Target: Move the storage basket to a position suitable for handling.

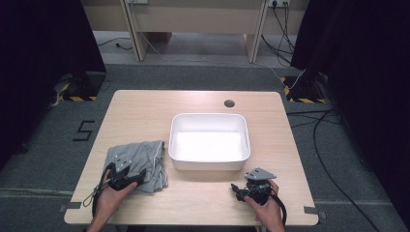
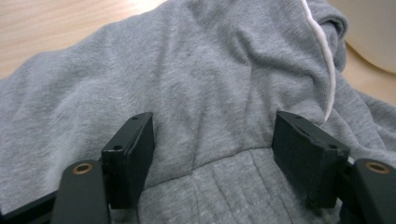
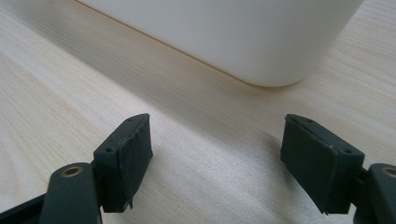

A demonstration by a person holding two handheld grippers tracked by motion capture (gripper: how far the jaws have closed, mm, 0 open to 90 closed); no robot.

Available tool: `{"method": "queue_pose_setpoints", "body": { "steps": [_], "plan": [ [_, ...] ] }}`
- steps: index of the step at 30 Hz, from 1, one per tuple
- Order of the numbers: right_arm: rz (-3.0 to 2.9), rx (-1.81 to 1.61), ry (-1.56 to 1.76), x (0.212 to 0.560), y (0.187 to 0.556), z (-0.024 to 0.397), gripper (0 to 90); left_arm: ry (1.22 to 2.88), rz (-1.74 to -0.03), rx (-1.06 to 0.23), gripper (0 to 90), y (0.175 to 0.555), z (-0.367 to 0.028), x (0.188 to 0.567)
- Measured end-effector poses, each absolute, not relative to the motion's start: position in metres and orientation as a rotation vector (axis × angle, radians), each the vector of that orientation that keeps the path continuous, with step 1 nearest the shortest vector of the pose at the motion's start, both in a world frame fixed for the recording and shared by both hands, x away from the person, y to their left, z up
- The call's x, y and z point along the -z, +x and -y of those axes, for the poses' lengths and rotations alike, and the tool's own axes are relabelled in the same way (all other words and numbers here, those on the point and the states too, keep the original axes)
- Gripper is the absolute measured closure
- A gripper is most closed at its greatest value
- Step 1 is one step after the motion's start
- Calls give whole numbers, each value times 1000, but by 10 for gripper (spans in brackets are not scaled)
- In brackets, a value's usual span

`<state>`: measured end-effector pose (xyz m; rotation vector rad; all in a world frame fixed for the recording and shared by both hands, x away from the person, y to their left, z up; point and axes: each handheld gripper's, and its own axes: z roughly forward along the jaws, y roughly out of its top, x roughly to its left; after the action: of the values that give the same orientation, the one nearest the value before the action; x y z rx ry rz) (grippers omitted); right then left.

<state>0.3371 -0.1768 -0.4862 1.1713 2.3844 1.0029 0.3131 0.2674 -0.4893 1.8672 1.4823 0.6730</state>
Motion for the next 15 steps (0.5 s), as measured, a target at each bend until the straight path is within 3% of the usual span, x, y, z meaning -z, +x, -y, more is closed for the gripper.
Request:
{"method": "queue_pose_setpoints", "body": {
  "steps": [15],
  "plan": [
    [-2387, -989, 1157, 486, 337, 175, 253, 1917, -1399, -610, 293, 240, -241, 484]
  ]
}}
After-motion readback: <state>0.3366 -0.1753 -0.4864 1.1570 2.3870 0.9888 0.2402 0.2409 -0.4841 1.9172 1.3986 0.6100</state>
